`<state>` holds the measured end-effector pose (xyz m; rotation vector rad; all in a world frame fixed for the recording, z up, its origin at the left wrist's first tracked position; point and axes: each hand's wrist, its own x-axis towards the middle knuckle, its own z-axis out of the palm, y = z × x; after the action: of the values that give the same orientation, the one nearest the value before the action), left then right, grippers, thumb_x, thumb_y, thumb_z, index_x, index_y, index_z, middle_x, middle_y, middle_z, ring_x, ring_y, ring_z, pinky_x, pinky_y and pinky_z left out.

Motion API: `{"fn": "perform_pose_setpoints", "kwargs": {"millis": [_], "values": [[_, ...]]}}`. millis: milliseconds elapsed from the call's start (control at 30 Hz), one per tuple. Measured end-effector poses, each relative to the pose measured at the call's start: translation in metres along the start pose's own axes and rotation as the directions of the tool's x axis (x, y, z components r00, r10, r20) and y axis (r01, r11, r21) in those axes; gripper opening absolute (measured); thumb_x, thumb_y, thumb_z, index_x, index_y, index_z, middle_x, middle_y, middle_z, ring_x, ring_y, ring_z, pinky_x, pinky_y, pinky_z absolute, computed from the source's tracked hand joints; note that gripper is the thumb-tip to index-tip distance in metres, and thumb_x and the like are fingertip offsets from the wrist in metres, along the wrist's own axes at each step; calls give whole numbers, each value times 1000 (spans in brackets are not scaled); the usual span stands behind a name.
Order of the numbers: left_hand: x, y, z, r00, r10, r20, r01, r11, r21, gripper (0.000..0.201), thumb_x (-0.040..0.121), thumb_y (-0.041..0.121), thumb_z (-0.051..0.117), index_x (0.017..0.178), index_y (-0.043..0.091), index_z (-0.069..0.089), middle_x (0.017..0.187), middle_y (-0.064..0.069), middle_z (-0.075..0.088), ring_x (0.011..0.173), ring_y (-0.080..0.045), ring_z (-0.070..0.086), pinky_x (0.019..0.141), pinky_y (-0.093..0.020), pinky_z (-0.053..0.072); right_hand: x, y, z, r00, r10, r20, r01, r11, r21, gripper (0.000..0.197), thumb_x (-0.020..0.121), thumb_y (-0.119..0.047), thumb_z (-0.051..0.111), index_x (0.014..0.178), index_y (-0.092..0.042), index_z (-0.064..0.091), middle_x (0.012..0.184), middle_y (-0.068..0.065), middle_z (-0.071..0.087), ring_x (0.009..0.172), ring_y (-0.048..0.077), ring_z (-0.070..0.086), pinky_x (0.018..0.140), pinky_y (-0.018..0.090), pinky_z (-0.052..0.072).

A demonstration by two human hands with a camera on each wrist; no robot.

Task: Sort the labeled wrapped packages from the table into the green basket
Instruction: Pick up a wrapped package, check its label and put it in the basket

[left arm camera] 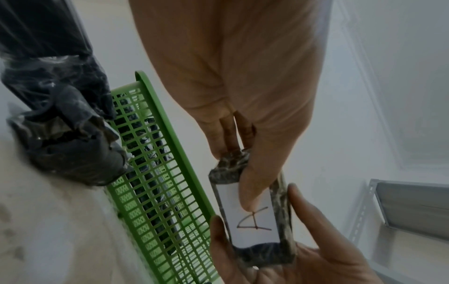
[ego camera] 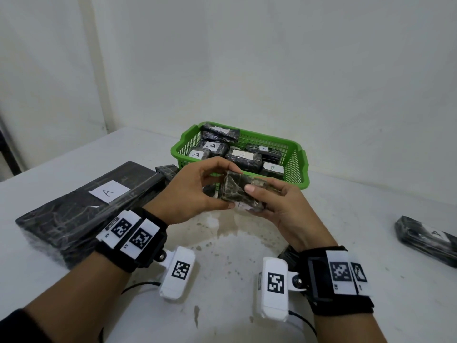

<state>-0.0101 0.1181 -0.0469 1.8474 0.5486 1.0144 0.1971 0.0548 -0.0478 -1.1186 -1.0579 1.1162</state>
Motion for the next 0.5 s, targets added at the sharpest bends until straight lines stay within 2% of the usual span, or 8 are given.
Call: {"fn": "perform_pose_setpoints", "kwargs": {"millis": [100,200,267,333,400,467,500], "values": [[0,1,0,1000,-12,20,12,1000,-13,56,72,-8,87,120,13,65,121,0,72,117,-17,69,100,-37,58,-2,0,3,999,-49,-1,49,999,-12,49,68,-19,85,113,-4,76,106,14,81,104,32,77,92,44,61],[-1,1,-2,998,-50,23,51,998,-48,66,76,16,91,134,18,60,134,5,67,129,-14,62,108,-42,52,-2,-1,1,992,-129,-5,129,991,-32,41,71,-5,86,111,-9,76,107,10,81,105,27,77,86,33,63],[0,2,-3,996,-86,14,87,994,-64,68,77,24,88,138,18,59,133,2,69,126,-15,65,108,-44,53,-2,-1,0,985,-172,9,172,984,-53,47,68,-3,87,112,-11,75,110,9,81,109,24,76,88,31,63],[0,2,-2,997,-83,-9,82,995,-57,61,77,17,85,134,13,63,124,-4,74,117,-18,71,104,-44,56,-2,-1,0,982,-183,35,186,978,-95,57,62,-10,90,117,-12,74,115,6,79,114,21,74,96,35,61],[1,0,-3,998,-44,-48,43,999,-22,55,77,9,86,129,13,66,120,-4,76,113,-19,72,103,-42,56,-1,0,-1,989,-140,55,146,982,-124,68,61,-17,97,124,-18,72,120,4,78,115,18,73,98,36,59],[1,-1,-3,999,-8,-49,7,1000,-14,54,78,2,86,126,13,66,121,-4,74,116,-19,71,104,-39,56,0,0,0,997,-55,51,59,995,-74,68,66,-27,98,127,-20,71,123,8,76,116,23,73,98,37,59],[1,-2,-3,999,0,-36,-1,999,-33,54,78,-3,84,126,11,65,122,-4,73,117,-19,70,103,-38,56,1,1,2,999,-12,44,13,999,-32,64,68,-30,96,126,-16,71,123,12,76,115,27,73,96,38,60]]}}
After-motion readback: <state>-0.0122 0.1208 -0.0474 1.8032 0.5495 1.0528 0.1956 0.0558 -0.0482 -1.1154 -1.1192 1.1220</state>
